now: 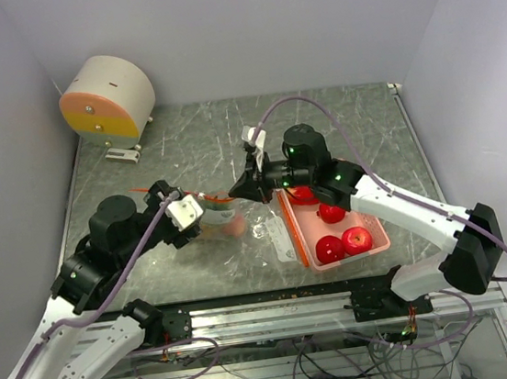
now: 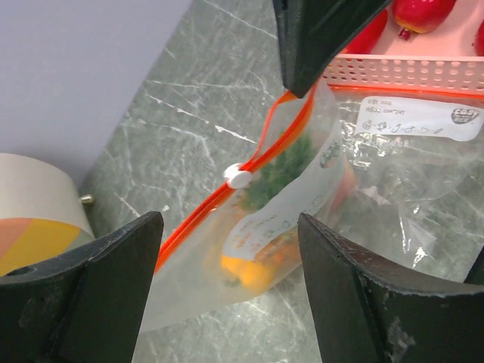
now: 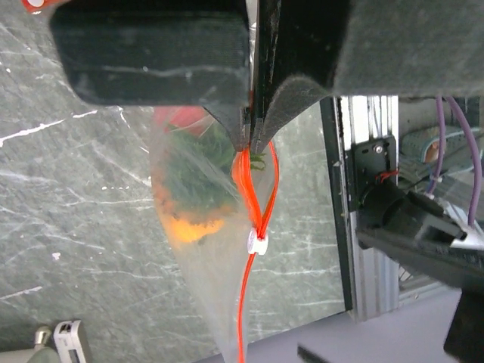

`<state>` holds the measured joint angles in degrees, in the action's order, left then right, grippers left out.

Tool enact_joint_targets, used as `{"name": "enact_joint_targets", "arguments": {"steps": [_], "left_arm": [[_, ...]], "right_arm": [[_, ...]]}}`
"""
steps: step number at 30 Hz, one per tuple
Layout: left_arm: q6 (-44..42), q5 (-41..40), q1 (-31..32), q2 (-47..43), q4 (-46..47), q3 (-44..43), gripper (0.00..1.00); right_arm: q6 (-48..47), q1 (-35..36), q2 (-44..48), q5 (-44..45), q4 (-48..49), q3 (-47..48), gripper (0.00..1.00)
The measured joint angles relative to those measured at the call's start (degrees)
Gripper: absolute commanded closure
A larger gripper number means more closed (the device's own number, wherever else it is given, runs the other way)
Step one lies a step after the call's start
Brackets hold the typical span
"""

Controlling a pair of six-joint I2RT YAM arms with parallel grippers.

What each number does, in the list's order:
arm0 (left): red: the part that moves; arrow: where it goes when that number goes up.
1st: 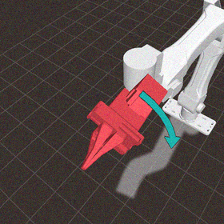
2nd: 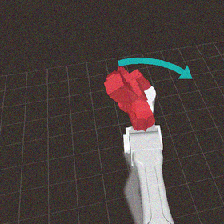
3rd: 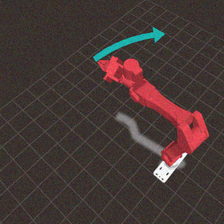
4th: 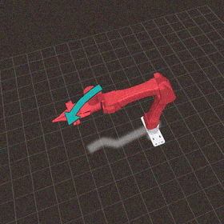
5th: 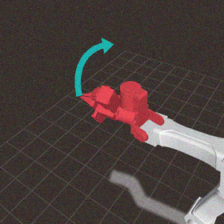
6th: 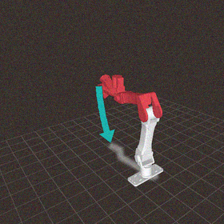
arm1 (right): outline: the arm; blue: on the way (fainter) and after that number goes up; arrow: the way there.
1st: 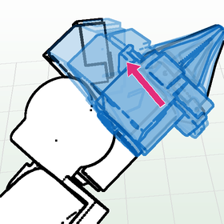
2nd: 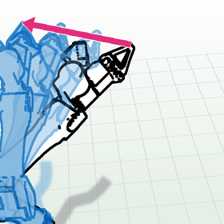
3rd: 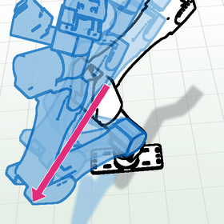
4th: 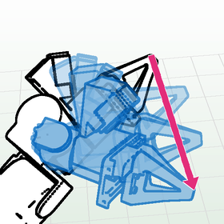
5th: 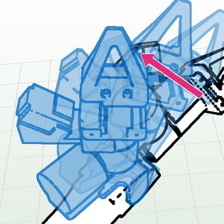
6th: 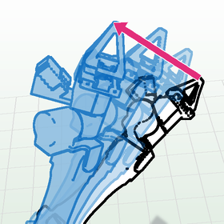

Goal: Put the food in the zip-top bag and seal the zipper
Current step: Zip the zipper food storage bag at the center of the board.

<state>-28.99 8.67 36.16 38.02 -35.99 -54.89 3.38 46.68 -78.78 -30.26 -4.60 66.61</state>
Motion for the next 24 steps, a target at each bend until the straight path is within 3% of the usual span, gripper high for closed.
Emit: {"name": "enact_joint_targets", "arguments": {"steps": [16, 17, 18, 20, 22, 24], "left_arm": [[-6.6, -2.4, 0.0, 3.4, 0.2, 3.5, 0.21], [-6.7, -2.3, 0.0, 3.3, 0.3, 3.7, 0.25], [-6.7, -2.3, 0.0, 3.2, 0.4, 4.0, 0.38], [-6.5, -2.1, 0.0, 3.1, 0.6, 4.3, 0.88], [-6.1, -1.9, 0.0, 3.1, 0.6, 4.4, 0.93], [-5.7, -1.9, 0.0, 3.0, 0.6, 4.4, 0.93]], "right_arm": [[-7.5, -1.2, 5.6, -8.0, -1.1, -5.4, 1.0], [-7.7, -1.3, 5.9, -8.2, -1.1, -5.4, 1.0], [-8.0, -1.3, 6.0, -8.2, -1.1, -5.4, 1.0], [-8.2, -1.4, 6.2, -8.4, -1.1, -5.4, 1.0], [-8.1, -1.6, 6.3, -8.3, -1.0, -5.4, 1.0], [-7.6, -1.9, 6.3, -7.9, -0.4, -5.6, 0.84]]}}
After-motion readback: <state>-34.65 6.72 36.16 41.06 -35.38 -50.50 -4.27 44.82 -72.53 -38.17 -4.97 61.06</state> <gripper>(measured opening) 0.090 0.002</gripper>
